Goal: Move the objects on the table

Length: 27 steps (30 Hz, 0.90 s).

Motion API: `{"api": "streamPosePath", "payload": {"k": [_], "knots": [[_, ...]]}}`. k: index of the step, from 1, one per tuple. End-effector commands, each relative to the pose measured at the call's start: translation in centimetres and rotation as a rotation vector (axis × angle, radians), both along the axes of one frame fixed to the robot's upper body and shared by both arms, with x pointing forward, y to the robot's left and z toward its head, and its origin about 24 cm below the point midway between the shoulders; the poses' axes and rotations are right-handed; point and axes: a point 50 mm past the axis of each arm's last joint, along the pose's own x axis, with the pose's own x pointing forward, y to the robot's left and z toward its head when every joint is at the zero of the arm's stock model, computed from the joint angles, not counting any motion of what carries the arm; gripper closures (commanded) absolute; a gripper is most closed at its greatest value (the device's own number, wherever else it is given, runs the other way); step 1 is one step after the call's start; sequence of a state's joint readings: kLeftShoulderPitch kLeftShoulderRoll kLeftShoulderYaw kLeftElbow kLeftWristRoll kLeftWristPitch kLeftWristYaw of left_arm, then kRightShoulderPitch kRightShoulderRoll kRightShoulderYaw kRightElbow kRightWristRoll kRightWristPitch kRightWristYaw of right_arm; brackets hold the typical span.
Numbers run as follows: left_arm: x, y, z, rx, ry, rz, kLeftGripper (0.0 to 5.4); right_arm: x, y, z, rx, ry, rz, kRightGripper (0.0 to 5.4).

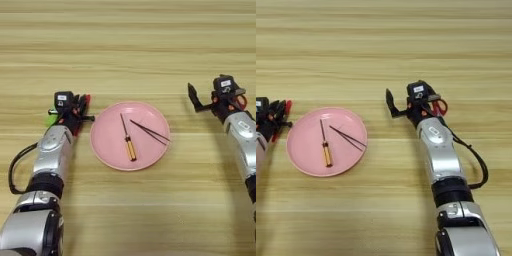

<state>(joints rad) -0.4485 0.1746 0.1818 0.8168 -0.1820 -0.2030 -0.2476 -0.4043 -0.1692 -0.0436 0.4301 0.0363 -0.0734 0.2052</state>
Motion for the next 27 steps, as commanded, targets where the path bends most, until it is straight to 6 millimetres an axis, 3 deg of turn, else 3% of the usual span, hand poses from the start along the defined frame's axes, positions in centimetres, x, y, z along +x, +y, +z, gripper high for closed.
{"api": "streamPosePath", "payload": {"k": [1, 27], "knots": [[0.1, 0.0, -0.1, 0.014, 0.012, -0.002, 3.84, 0.3, 0.0, 0.4, 0.007, -0.011, 0.002, 0.0], [0.2, 0.6, 1.3, 0.001, -0.098, 0.052, 1.67, 0.3, 0.1, 0.4, 0.008, -0.013, 0.002, 0.0]]}}
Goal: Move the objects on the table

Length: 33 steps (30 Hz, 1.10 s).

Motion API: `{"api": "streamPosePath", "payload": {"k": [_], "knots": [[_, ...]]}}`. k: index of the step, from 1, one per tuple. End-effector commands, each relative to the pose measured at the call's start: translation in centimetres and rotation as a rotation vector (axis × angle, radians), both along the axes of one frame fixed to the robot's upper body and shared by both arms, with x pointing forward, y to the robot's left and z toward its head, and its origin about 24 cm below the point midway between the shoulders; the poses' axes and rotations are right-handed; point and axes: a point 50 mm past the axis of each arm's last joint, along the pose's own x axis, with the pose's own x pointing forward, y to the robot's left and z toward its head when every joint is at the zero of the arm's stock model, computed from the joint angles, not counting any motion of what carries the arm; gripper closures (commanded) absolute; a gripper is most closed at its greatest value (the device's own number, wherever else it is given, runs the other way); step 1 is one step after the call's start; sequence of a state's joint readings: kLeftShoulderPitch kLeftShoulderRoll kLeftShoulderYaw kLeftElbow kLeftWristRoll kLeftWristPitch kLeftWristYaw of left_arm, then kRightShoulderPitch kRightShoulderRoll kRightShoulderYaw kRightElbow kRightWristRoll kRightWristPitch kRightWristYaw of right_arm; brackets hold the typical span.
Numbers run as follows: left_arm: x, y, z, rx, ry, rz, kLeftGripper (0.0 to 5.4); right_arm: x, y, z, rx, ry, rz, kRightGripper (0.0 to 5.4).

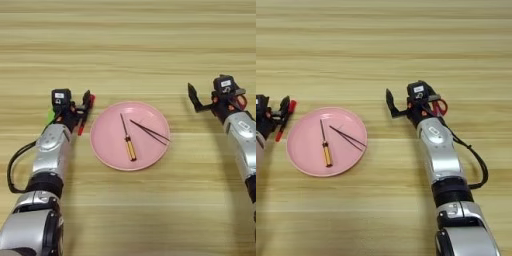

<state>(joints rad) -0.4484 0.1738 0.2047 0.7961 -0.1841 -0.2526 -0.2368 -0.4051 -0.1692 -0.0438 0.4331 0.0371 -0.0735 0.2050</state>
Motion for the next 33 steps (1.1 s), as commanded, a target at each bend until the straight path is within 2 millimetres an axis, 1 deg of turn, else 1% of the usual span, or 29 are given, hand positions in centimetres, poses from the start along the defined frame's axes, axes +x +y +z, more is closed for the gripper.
{"api": "streamPosePath", "payload": {"k": [1, 8, 9, 11, 13, 14, 18, 24, 30, 33], "knots": [[0.0, 0.2, 0.4, 0.001, -0.031, 0.026, 1.62, 0.3, 0.1, 0.5, 0.008, -0.016, 0.002, 0.0], [0.1, 0.5, 0.8, 0.007, -0.058, 0.054, 0.83, 0.4, 0.0, 0.4, 0.025, -0.018, -0.009, 0.0], [0.1, 0.5, 0.8, 0.011, -0.061, 0.058, 0.81, 0.4, 0.0, 0.4, 0.03, -0.019, -0.013, 0.0], [0.0, 0.7, 0.9, 0.019, -0.066, 0.066, 0.58, 0.4, -0.1, 0.5, 0.04, -0.022, -0.025, 0.0], [0.0, 0.9, 0.9, 0.022, -0.069, 0.073, 0.51, 0.5, -0.3, 0.5, 0.049, -0.023, -0.036, 0.0], [0.0, 1.0, 1.0, 0.022, -0.07, 0.075, 0.33, 0.5, -0.3, 0.5, 0.051, -0.023, -0.039, 0.0], [-0.1, 1.5, 1.1, 0.046, -0.077, 0.097, 0.0, 0.6, -0.5, 0.6, 0.061, -0.027, -0.053, 0.0], [-0.8, 3.3, 1.3, 0.107, -0.077, 0.125, 0.0, 0.6, -0.7, 0.7, 0.072, -0.036, -0.067, 0.0], [-1.6, 4.9, 0.9, 0.135, -0.051, 0.145, 0.0, 0.6, -1.0, 0.8, 0.102, -0.036, -0.086, 0.0], [-2.1, 5.2, 0.4, 0.137, -0.009, 0.124, 0.0, 0.6, -1.0, 0.8, 0.102, -0.035, -0.087, 0.0]]}}
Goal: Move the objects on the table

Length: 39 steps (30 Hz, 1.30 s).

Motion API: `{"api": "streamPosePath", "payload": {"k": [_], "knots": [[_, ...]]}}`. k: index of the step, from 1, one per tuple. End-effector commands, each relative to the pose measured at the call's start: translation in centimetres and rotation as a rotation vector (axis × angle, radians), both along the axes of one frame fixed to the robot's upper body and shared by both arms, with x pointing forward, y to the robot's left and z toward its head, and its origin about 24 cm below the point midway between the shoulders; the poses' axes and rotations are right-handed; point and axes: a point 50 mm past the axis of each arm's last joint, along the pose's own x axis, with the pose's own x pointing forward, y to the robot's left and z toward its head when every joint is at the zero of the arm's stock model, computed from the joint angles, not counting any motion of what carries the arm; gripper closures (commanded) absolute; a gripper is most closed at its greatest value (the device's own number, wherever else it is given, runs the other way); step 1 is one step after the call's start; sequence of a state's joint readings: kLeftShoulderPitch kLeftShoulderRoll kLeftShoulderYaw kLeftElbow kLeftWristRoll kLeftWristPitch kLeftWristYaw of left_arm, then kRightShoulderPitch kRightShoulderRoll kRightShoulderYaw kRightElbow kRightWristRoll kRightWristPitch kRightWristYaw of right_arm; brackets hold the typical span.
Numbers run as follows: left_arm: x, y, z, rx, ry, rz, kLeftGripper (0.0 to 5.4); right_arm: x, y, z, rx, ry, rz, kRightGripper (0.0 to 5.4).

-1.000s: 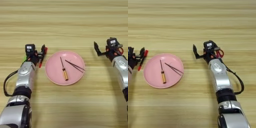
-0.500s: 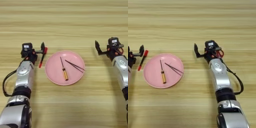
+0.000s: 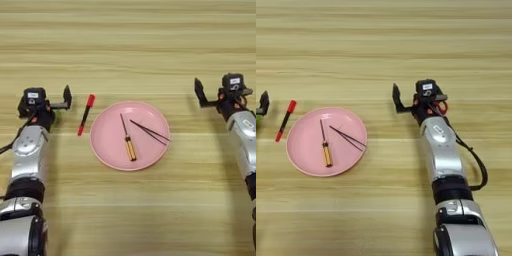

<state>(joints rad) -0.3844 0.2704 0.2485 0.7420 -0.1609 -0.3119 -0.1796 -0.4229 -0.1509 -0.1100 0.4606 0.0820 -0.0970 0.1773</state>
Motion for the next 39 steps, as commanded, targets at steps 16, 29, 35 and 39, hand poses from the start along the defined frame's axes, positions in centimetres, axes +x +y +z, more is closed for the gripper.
{"api": "streamPosePath", "payload": {"k": [16, 29, 35, 39], "knots": [[-1.8, 0.5, -2.2, 0.021, 0.156, -0.05, 0.0, 0.3, 0.0, 0.4, 0.011, -0.007, -0.01, 0.0], [-2.1, 1.2, -3.8, 0.034, 0.283, -0.01, 0.0, 0.4, -0.1, 0.4, 0.012, -0.006, -0.012, 0.0], [-2.1, 1.3, -4.1, 0.037, 0.309, -0.008, 0.0, 0.4, -0.1, 0.4, 0.012, -0.005, -0.011, 0.0], [-2.1, 1.3, -4.1, 0.038, 0.312, -0.008, 0.0, 0.4, 0.0, 0.3, 0.013, -0.005, -0.011, 0.0]]}}
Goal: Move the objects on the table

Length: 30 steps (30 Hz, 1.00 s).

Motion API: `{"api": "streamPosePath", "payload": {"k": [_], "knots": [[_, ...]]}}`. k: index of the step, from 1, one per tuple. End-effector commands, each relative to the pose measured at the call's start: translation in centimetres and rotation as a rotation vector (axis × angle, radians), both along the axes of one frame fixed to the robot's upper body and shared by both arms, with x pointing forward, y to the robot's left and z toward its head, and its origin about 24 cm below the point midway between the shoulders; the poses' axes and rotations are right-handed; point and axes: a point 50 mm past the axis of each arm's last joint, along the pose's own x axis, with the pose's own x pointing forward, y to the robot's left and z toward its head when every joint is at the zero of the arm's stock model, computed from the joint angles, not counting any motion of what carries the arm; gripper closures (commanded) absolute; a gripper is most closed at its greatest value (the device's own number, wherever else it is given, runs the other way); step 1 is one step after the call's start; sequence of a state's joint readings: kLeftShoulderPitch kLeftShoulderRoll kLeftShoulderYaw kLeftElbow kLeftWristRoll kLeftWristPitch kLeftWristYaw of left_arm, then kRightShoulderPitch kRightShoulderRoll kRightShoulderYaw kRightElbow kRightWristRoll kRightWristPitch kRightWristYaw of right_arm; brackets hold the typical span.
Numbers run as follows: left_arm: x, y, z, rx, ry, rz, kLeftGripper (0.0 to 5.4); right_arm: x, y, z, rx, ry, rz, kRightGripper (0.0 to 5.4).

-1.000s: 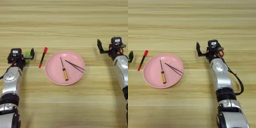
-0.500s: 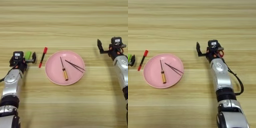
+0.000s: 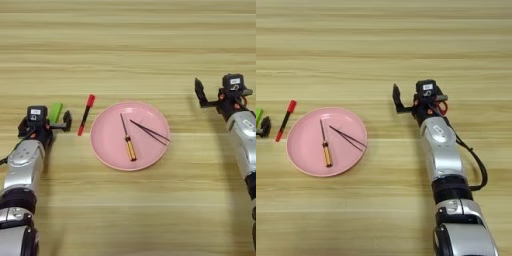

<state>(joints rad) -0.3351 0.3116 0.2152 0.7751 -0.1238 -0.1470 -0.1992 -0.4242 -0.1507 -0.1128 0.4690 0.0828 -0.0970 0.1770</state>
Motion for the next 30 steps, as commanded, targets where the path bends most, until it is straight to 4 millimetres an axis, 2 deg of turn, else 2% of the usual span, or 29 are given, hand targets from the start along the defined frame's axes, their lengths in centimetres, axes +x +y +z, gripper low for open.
{"api": "streamPosePath", "payload": {"k": [1, 9, 30], "knots": [[-0.45, 0.22, -0.84, 0.01, 0.058, 0.008, 0.0, 0.37, 0.04, 0.5, 0.01, -0.012, -0.007, 0.0], [-0.43, 0.15, -1.03, 0.01, 0.074, 0.007, 0.0, 0.43, 0.05, 0.52, 0.011, -0.012, -0.009, 0.0], [-0.44, 0.17, -1.08, 0.0, 0.068, 0.008, 2.07, 0.48, -0.1, 0.53, 0.012, -0.012, -0.017, 0.0]]}}
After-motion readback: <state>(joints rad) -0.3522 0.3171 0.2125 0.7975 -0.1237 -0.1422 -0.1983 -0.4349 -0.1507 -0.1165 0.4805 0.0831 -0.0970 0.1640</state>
